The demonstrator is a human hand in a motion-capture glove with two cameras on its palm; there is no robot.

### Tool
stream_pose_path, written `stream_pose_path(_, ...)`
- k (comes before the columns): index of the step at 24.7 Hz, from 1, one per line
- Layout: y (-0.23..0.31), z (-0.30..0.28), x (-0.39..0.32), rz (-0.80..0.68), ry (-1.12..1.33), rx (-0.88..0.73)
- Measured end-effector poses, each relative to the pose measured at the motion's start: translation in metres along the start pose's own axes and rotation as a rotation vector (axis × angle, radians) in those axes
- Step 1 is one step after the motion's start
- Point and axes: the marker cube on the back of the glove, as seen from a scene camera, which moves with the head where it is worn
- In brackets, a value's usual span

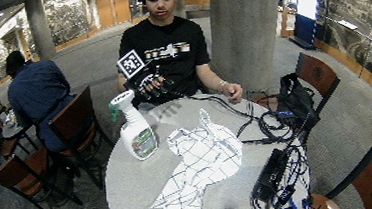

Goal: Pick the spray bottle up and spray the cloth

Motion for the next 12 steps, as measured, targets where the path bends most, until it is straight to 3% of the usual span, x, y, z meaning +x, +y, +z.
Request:
stream_pose_path(3, 0.002, -0.007, 0.014, -0.034, -0.117, 0.112)
stream_pose_path(12, 0.004, -0.021, 0.041, 0.203, -0.404, 0.300)
